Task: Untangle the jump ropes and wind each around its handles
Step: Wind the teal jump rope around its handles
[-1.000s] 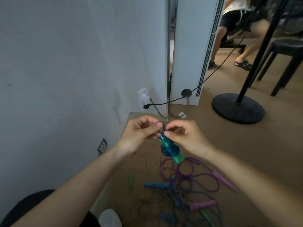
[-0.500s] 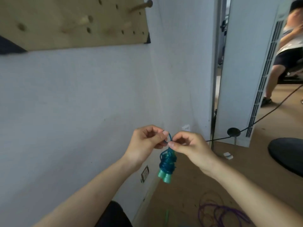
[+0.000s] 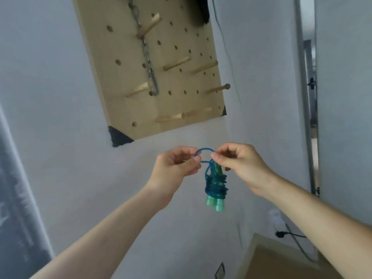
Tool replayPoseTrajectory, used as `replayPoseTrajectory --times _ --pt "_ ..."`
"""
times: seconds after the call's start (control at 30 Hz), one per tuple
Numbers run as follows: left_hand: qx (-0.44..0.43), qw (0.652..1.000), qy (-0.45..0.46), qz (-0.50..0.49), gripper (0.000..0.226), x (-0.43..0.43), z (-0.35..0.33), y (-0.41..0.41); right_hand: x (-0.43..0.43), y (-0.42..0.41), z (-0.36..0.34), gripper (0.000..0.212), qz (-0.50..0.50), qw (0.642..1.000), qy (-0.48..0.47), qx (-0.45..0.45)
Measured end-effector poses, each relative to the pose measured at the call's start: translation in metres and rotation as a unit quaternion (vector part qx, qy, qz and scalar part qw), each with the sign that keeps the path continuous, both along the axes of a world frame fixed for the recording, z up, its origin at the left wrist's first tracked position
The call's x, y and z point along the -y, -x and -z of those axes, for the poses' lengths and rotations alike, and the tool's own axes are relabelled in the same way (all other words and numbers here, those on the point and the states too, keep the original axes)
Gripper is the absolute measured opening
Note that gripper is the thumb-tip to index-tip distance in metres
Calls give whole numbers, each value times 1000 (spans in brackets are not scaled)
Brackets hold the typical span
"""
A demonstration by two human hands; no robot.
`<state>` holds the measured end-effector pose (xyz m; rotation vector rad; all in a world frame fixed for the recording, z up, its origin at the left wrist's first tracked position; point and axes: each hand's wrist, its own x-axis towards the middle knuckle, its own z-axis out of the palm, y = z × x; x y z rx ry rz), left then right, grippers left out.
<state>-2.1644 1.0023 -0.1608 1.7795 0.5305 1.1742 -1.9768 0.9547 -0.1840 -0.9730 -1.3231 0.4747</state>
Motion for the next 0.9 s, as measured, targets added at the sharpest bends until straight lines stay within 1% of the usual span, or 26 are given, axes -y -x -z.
replayPoseTrajectory --times 0.13,0.23,0.3,0.4,0.47,0.73,0.9 --pt "46 997 -49 -44 13 4 -51 15 -7 17 -58 8 -5 999 -34 18" --pt "74 991 -87 -67 15 6 -86 24 -10 29 -98 16 -11 998 -57 27" --pt "93 987 -110 -76 15 9 -107 29 -10 34 -122 20 -15 998 -62 18" --pt "91 976 -167 -103 8 15 -137 31 -9 39 -155 17 -11 997 -77 11" --pt "94 967 -199 -126 6 18 -158 31 -8 42 -177 20 -6 996 -94 9" --pt "121 941 -241 -206 7 0 -237 17 -22 52 -255 18 72 986 -147 14" --pt "85 920 -298 -242 8 -31 -278 5 -53 52 -286 11 118 982 -144 -13"
